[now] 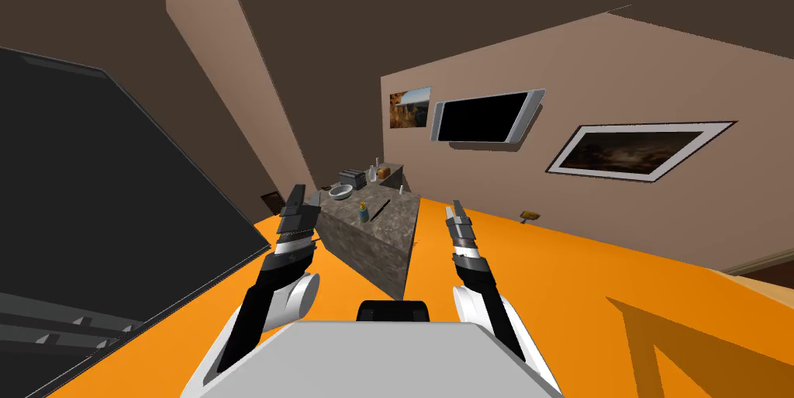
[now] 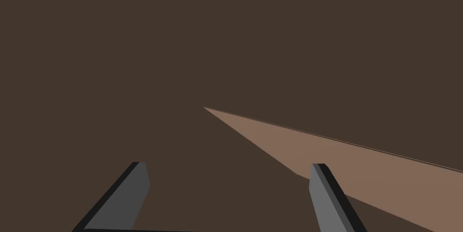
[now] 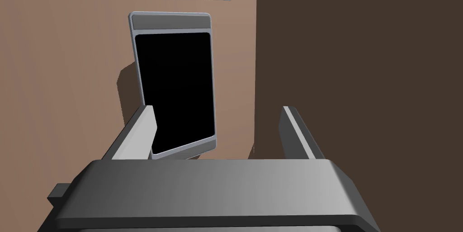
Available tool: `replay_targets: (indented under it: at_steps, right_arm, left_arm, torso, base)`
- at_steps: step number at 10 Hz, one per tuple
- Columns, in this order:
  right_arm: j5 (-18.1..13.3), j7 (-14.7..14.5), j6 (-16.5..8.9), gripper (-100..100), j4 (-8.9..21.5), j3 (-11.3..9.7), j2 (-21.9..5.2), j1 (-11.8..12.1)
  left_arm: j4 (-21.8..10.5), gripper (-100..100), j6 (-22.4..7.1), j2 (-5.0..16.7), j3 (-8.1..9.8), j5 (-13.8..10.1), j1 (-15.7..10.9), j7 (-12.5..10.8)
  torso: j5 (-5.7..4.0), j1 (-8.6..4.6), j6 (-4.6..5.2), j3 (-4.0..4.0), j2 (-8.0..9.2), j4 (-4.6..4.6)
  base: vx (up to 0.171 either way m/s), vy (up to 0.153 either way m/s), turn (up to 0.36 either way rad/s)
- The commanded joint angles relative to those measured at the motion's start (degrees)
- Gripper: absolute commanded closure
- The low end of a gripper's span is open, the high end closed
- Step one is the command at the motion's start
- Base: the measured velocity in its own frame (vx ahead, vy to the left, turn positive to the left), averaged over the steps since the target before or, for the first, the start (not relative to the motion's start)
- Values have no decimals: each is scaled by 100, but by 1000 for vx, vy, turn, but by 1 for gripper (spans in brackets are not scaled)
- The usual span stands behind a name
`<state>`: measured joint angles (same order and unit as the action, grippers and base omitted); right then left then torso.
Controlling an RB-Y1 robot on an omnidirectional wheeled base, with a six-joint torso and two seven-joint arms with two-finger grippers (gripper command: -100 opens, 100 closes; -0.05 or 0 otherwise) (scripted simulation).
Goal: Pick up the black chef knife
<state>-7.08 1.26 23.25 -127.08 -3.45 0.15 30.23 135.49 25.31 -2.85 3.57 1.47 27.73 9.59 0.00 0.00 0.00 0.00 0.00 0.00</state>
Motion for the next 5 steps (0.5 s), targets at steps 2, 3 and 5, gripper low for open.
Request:
replay_targets:
  at_steps: [2, 3, 5]
  right_arm:
    - [0, 0, 0, 0, 0, -1, 1, 0]
    - [0, 0, 0, 0, 0, -1, 1, 0]
    - [0, 0, 0, 0, 0, -1, 1, 0]
  left_arm:
    - [-109, -100, -51, 449, 88, -3, -63, -40]
    - [-109, -100, -51, 534, 88, -3, -63, -40]
    - [-275, -100, -140, 919, 211, -16, -156, -102]
  torso:
    - [-3, -18, 0, 0, 0, 0]
    - [-9, -46, 1, 1, 2, 0]
    - [-11, -48, 1, 0, -1, 0]
  base:
    - [-4, -101, -2]
    - [-3, -126, 11]
    - [-7, -170, -3]
